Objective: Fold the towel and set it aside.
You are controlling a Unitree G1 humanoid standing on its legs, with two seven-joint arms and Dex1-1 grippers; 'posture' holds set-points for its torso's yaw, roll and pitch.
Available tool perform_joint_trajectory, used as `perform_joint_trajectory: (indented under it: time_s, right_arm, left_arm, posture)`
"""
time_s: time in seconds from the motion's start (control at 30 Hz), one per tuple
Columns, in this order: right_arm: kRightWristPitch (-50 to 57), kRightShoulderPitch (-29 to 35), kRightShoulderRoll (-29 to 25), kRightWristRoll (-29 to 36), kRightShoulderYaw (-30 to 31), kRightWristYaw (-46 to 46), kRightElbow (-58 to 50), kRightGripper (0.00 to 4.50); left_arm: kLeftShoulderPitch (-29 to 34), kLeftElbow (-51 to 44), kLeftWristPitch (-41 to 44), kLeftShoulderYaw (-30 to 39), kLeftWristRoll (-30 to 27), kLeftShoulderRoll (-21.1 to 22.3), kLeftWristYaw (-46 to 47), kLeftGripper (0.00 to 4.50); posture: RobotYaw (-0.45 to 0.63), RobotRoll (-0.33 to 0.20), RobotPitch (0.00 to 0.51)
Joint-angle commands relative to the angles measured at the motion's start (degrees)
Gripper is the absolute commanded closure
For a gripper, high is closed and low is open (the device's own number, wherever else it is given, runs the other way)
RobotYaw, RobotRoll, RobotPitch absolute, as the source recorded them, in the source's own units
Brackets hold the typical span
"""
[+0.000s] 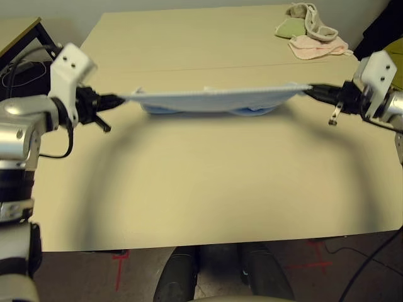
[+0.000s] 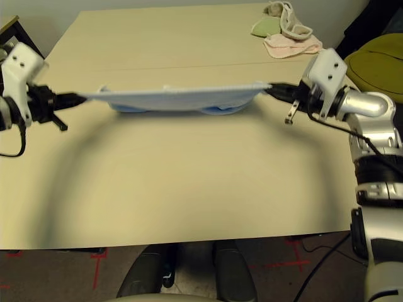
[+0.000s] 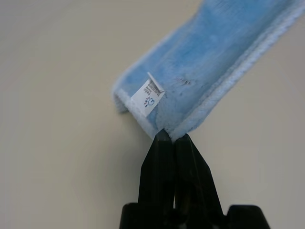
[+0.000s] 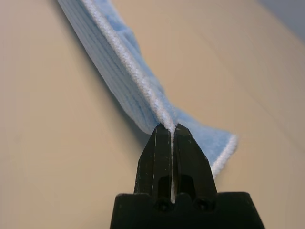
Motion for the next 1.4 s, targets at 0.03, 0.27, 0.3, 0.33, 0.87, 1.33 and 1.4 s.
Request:
perform_joint_trajectory:
  time_s: [0.03, 0.27, 0.3, 0.33, 0.87, 1.33, 1.4]
  right_arm:
    - [4.47, 2.06, -1.74, 1.82, -1.38, 1.0, -4.39, 4.5]
    - [15.67, 6.34, -5.81, 4.78, 0.06, 5.57, -12.85, 4.5]
    - [17.39, 6.72, -6.22, 5.09, 0.33, 6.06, -13.9, 4.5]
    - [18.78, 6.95, -6.5, 5.28, 0.58, 6.42, -14.75, 4.5]
    - [17.18, 8.91, -6.87, -2.67, 6.65, 5.93, -14.16, 4.5]
    - [17.83, 8.39, -9.8, -1.83, 6.13, 11.56, -12.77, 4.5]
    - [20.91, 8.65, -10.84, -0.25, 6.16, 13.4, -14.59, 4.5]
  left_arm:
    - [1.86, -2.69, 2.05, 2.18, -1.89, 2.32, -1.8, 4.45]
    - [5.46, -3.64, 2.17, 2.75, -3.89, 5.96, -6.55, 4.45]
    - [6.16, -3.77, 1.87, 2.55, -3.92, 6.36, -7.19, 4.45]
    - [6.73, -3.75, 1.68, 2.32, -3.93, 6.65, -7.78, 4.45]
    - [15.59, -1.05, -2.3, -1.08, -0.18, 8.14, -10.79, 4.45]
    - [11.82, 2.13, -5.99, -3.23, 0.83, 11.46, -15.34, 4.45]
    - [11.0, 2.29, -6.16, -3.87, 0.67, 11.94, -16.7, 4.45]
  posture:
    - [0.06, 0.0, 0.156]
    - [0.06, 0.0, 0.149]
    - [0.06, 0.0, 0.148]
    - [0.06, 0.0, 0.147]
    - [0.06, 0.0, 0.154]
    - [0.06, 0.0, 0.155]
    - [0.06, 0.0, 0.158]
